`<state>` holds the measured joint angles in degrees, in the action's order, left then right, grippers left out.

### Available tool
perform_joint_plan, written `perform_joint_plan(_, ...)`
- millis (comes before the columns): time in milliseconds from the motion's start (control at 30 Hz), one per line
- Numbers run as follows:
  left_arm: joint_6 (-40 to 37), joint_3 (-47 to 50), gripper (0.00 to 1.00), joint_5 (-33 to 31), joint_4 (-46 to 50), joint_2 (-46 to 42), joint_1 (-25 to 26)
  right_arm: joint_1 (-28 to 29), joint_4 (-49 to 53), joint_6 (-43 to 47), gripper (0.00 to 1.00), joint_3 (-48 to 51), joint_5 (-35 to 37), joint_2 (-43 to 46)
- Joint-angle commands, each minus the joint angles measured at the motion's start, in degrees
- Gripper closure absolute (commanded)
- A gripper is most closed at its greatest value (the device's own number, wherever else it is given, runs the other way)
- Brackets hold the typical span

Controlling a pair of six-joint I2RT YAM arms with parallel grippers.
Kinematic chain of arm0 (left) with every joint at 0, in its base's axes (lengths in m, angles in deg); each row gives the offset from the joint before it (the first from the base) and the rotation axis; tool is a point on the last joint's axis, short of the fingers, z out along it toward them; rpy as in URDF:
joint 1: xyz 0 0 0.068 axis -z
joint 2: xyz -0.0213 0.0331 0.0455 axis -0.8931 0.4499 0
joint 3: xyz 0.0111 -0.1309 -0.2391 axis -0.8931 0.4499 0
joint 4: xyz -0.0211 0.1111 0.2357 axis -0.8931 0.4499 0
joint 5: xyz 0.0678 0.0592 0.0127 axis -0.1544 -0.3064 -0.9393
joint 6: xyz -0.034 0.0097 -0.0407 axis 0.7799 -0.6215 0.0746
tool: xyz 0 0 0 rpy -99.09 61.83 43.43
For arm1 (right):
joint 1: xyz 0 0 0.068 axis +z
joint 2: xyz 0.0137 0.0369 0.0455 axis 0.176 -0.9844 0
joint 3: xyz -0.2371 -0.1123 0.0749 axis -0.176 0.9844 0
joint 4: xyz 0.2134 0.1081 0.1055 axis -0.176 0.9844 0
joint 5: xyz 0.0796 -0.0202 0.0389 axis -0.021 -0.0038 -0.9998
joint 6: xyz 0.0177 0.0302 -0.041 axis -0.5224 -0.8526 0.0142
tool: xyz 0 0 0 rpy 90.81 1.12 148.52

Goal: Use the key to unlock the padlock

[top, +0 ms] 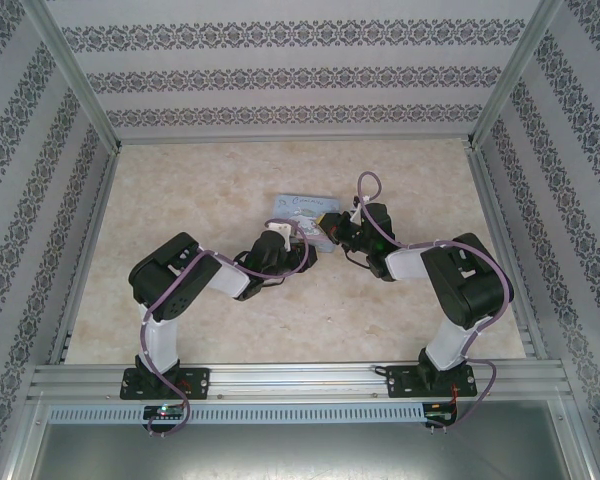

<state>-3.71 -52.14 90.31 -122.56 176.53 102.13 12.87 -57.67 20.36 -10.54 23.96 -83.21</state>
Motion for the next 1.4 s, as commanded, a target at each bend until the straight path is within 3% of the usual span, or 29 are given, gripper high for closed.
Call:
perform_joint_plan(0, 0.90, 0.71, 0.69, -0.73, -4.15, 0.62, -0.71, 0.11, 0.74, -0.28, 1.00, -0.14, 0.91, -1.51)
perform_joint_plan(333, 3.24, 1.27, 0.83, -1.34, -4.60, -0.24, -0.96, -0.10, 1.14, -0.34, 1.00, -0.76, -0.17, 0.73)
perform_joint_plan(567, 5.97, 1.47, 0.96, -0.59, -0.56, -3.95, -1.76, -0.64, 8.72, 3.12, 1.00, -0.14, -1.32, 11.62)
perform_joint_plan(633, 6.91, 1.11, 1.00, 0.15, 1.99, -5.22, -2.08, -0.53, 11.41, 4.51, 1.00, 1.32, -1.44, 15.19)
perform_joint_plan(933, 11.25, -0.87, 1.00, 5.63, 9.33, -8.76, -4.22, 0.97, 11.91, 4.86, 1.00, 17.23, 0.42, 27.52)
perform_joint_plan(1367, 20.30, -1.56, 1.00, 12.77, 6.51, -9.74, -4.73, 5.11, -4.88, -1.03, 1.00, 23.75, 3.42, 18.25)
